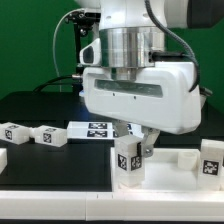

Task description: Assemble square table

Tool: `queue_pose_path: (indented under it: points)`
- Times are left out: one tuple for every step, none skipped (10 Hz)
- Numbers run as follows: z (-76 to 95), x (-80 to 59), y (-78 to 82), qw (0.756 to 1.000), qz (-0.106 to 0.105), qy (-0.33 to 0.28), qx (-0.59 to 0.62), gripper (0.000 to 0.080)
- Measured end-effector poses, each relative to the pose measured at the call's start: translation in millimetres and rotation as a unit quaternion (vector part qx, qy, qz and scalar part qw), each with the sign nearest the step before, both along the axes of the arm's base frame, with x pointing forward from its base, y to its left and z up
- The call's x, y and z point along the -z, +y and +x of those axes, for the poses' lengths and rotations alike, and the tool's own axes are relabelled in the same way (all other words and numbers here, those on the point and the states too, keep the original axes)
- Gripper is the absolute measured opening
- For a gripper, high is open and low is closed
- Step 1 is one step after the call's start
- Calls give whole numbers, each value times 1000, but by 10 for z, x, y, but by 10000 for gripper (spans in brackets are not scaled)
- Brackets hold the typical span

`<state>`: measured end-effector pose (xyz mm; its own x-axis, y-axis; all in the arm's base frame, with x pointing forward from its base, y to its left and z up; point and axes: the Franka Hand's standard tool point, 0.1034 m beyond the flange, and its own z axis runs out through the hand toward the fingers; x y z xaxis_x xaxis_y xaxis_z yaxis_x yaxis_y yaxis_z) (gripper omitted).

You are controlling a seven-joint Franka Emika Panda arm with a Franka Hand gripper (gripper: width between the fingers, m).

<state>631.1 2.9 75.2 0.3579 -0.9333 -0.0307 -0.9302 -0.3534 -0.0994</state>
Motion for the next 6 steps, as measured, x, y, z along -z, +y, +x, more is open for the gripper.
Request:
queue_pose_path:
  points:
    - [27, 2, 14, 997, 12, 7, 80, 288]
    - [39, 3, 41, 986, 26, 11, 165, 288]
    - [46, 1, 73, 967, 41, 17, 250, 288]
    - [62, -9, 81, 947, 53, 20, 317, 288]
    - [54, 2, 80, 947, 53, 21, 317, 288]
    - [51, 6, 79, 950, 52, 20, 308, 288]
